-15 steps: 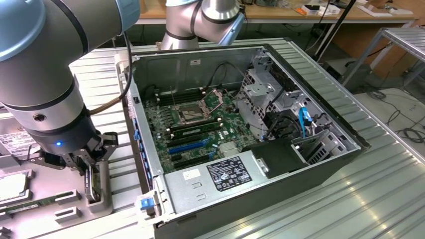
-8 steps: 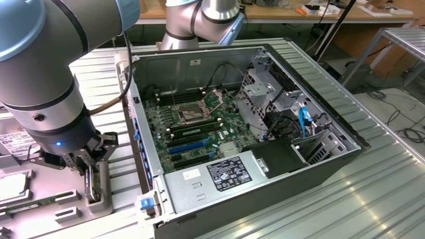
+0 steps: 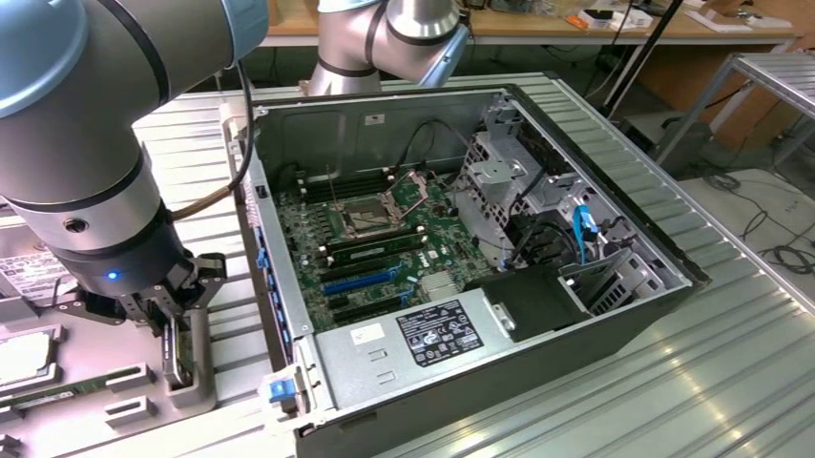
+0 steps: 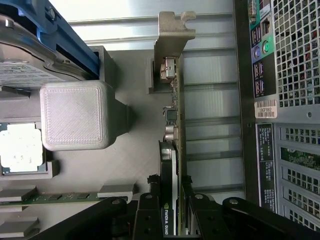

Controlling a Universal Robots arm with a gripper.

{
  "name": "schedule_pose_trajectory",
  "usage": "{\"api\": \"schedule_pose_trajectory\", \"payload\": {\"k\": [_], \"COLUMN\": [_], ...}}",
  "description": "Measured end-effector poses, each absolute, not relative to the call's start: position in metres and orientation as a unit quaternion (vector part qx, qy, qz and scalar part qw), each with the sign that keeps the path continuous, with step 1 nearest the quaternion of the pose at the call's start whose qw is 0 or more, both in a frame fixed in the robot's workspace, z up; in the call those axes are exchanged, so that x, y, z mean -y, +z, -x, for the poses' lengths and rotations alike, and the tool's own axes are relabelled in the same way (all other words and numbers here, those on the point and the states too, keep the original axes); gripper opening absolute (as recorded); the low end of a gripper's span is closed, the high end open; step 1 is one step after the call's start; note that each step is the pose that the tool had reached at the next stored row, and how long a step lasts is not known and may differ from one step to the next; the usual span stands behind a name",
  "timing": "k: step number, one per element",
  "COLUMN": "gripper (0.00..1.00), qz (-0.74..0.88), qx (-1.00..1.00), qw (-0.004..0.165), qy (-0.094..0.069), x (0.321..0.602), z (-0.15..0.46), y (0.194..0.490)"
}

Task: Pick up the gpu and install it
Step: 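Pick up the gpu and move the gpu toward the slot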

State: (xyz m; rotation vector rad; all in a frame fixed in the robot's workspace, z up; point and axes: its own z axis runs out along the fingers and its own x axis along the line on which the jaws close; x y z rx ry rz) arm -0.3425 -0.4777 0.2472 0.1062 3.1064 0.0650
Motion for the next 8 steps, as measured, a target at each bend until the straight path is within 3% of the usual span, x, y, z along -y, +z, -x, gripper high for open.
{"api": "schedule_pose_trajectory", "payload": {"k": [8], "gripper": [0.27], "qz": [-0.034], "qx": [-0.999], "qw": [0.016], "qy": [0.021], "x": [0.4777], "z": [0.3425], "y": [0.2522]}}
